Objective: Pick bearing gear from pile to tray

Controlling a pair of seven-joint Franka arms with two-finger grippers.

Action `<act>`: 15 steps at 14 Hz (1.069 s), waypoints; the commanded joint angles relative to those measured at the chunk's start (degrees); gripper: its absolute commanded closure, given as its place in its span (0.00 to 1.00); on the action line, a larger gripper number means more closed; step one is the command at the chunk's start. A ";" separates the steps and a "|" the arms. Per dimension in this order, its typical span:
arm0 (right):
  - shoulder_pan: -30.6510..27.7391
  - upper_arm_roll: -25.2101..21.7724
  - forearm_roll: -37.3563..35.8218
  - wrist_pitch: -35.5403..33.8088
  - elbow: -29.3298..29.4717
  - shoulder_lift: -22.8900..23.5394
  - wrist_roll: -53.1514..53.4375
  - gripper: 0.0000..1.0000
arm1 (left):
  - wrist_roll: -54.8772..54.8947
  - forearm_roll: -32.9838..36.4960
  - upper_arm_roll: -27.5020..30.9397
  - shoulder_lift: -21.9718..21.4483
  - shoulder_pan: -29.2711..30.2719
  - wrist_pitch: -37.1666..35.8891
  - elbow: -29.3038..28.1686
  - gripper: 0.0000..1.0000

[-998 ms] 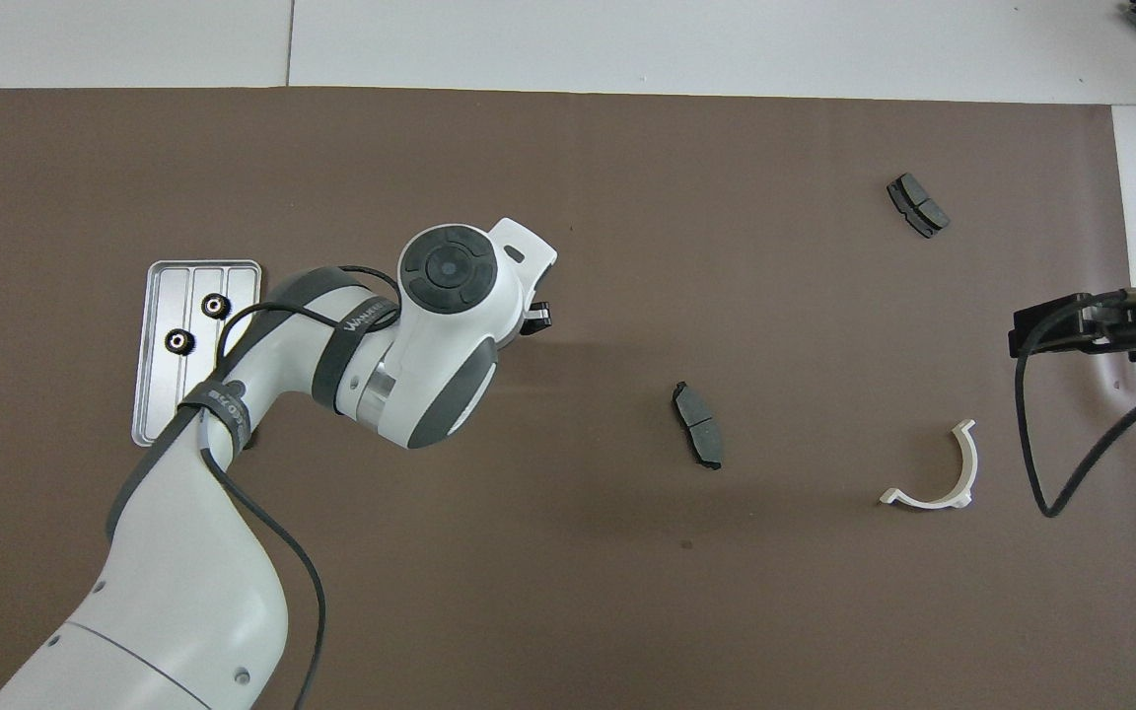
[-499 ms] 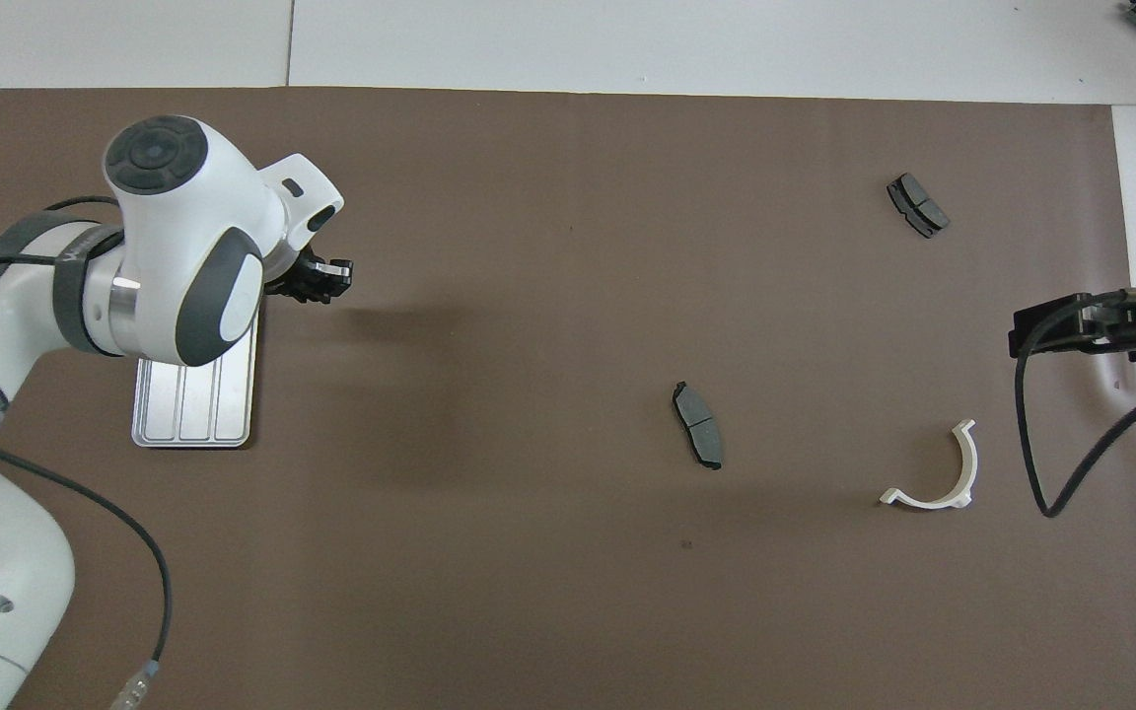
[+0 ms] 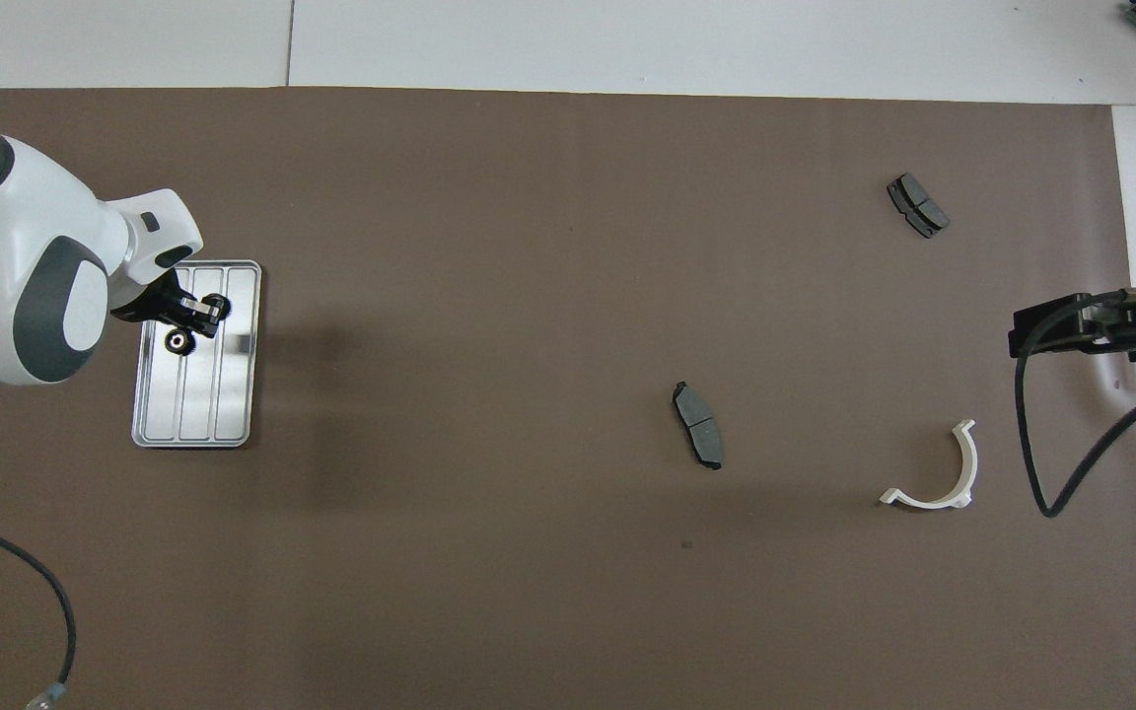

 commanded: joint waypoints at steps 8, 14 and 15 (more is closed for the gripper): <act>-0.33 0.07 1.00 0.65 -1.54 -1.35 -1.22 0.00 | 2.47 -0.28 -0.73 -6.03 1.39 5.34 -10.60 0.49; -0.33 0.07 1.00 0.65 -1.54 -1.35 -1.22 0.00 | 1.94 -0.98 -0.82 -7.35 0.77 -1.66 -3.77 0.33; -0.42 0.07 1.00 0.65 -1.54 -1.35 -1.22 0.00 | 1.85 -1.24 -0.82 -7.44 0.77 -4.91 -0.96 0.33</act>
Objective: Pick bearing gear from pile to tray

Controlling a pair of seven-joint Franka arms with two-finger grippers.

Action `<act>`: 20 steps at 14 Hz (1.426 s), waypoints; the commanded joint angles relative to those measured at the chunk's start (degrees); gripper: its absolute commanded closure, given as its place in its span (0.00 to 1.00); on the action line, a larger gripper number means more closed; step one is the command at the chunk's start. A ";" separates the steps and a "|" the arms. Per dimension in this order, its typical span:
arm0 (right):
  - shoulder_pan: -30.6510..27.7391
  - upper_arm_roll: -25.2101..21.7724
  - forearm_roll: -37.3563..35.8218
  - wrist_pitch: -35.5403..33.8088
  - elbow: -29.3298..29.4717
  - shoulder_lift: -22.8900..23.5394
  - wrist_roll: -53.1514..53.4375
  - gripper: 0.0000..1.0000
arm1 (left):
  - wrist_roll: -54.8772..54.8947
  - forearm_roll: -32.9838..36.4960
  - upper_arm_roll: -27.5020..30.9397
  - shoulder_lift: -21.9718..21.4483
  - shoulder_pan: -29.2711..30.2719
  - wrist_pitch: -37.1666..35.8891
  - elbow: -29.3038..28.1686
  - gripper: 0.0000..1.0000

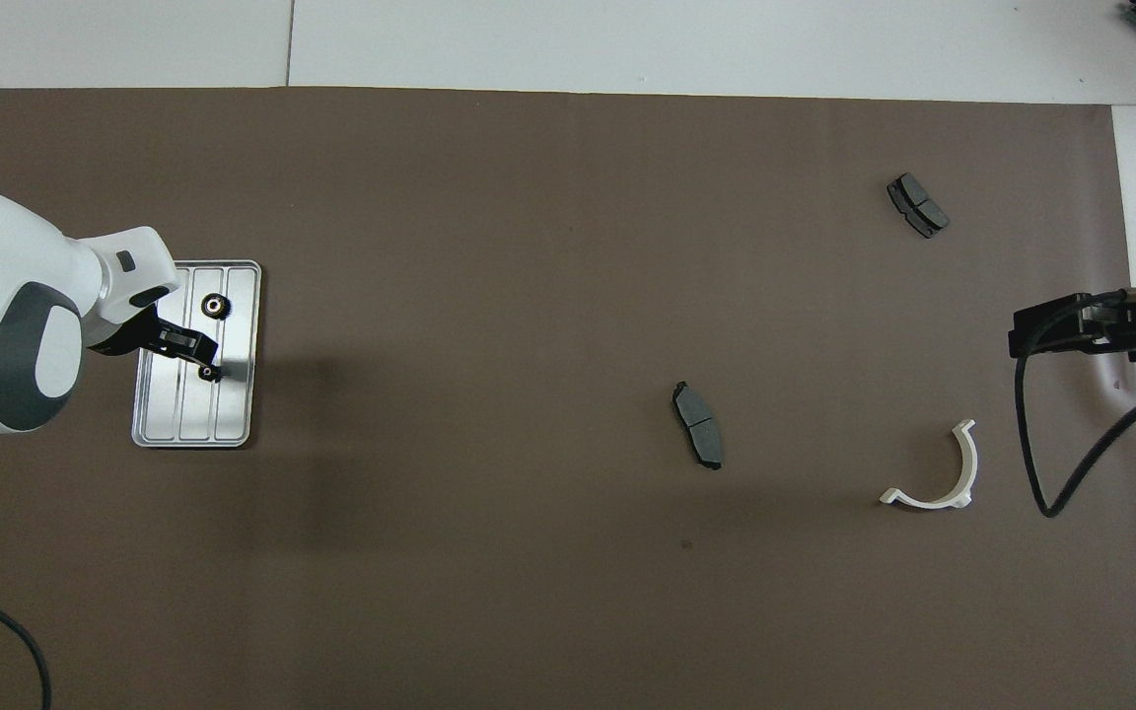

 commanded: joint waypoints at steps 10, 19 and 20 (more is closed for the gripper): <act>-0.42 0.07 1.00 0.65 -1.54 -1.35 -1.22 0.00 | -5.79 -1.63 -2.43 -7.70 -1.38 -33.47 23.28 0.11; -0.33 0.07 1.00 0.65 -1.54 -1.35 -1.22 0.00 | -10.48 -1.19 -3.32 -11.74 -1.57 -39.05 29.88 0.00; -0.33 0.07 1.00 0.65 -1.54 -1.35 -1.22 0.00 | -10.49 -1.19 -3.15 -12.36 -1.48 -36.76 28.14 0.00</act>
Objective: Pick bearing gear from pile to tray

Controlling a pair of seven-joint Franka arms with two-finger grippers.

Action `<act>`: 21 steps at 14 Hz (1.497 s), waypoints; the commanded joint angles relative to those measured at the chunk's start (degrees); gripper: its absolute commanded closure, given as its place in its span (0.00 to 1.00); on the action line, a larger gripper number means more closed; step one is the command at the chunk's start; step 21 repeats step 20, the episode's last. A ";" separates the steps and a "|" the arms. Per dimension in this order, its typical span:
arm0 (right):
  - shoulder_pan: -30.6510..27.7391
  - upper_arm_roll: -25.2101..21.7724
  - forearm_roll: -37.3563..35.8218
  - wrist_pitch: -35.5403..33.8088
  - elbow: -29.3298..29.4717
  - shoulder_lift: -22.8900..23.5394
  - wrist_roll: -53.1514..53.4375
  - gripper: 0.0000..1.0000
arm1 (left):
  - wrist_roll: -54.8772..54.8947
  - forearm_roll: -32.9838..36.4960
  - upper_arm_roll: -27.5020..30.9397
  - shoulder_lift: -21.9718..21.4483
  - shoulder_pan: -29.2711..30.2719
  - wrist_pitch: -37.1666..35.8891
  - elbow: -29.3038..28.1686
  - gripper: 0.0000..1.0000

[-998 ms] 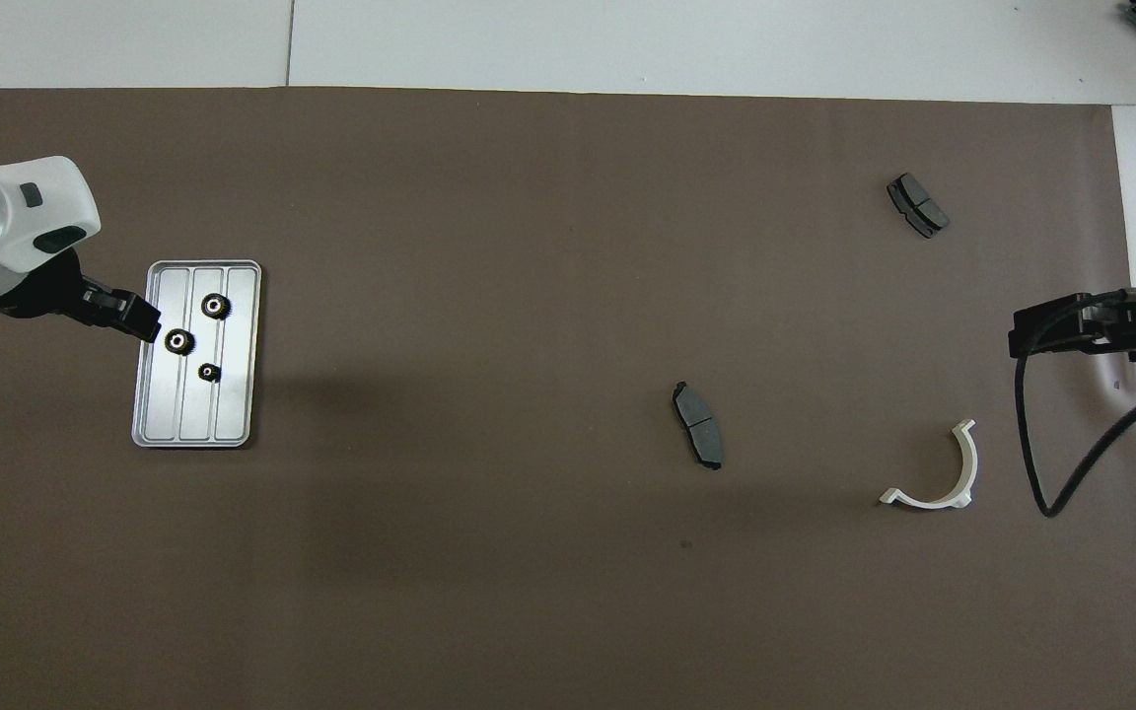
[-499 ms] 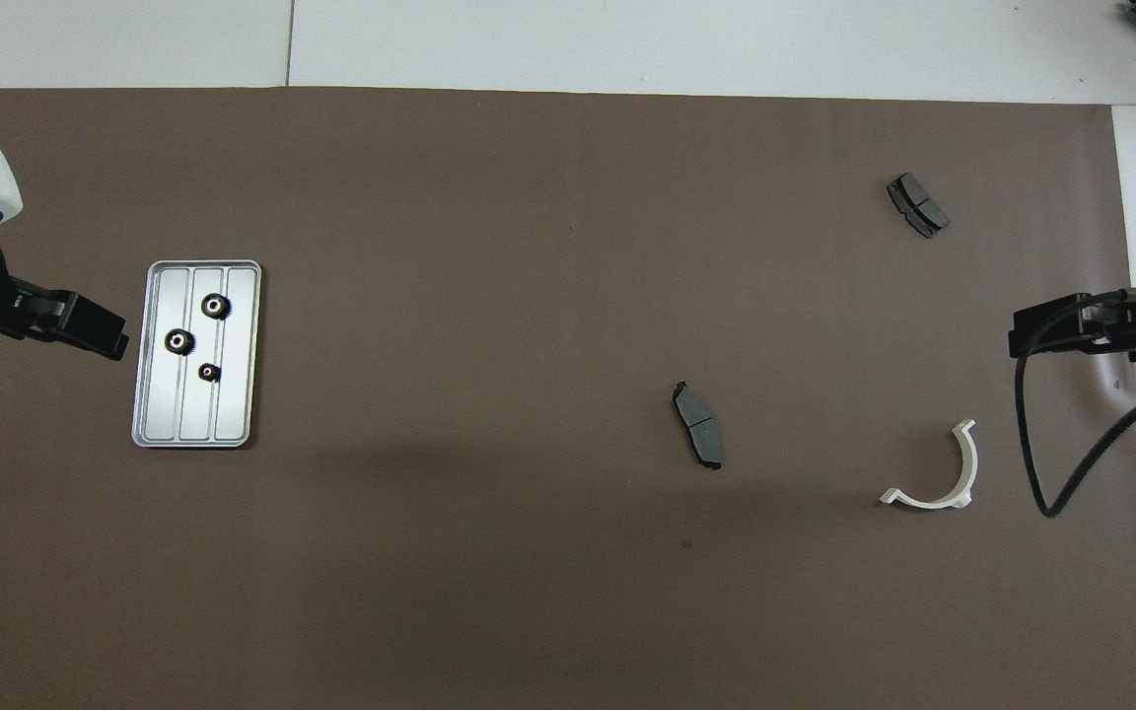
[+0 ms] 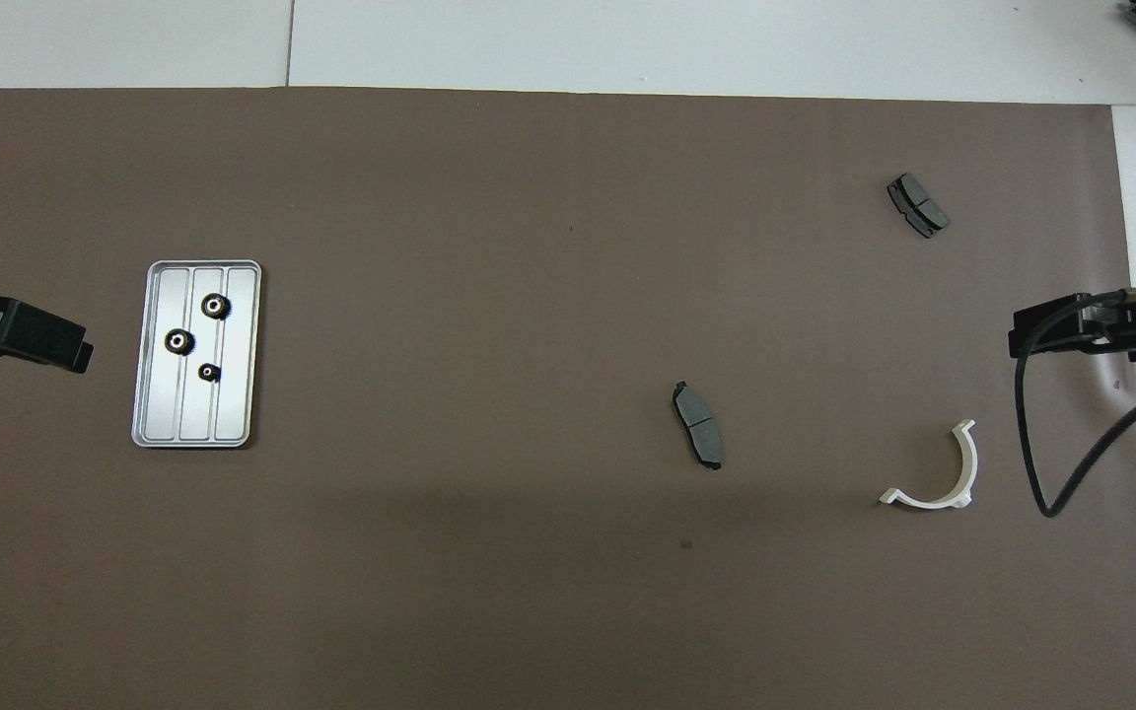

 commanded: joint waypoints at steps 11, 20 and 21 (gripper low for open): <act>-0.42 0.07 1.00 0.65 -1.54 -1.35 -1.22 0.00 | -0.47 -2.64 0.67 -6.00 4.03 13.07 -12.91 0.00; -0.33 0.07 1.00 0.65 -1.54 -1.35 -1.22 0.00 | -0.56 -2.47 0.75 -6.35 4.39 13.24 -13.35 0.00; -0.33 0.07 1.00 0.65 -1.54 -1.35 -1.22 0.00 | -0.56 -2.47 0.75 -6.35 4.39 13.24 -13.35 0.00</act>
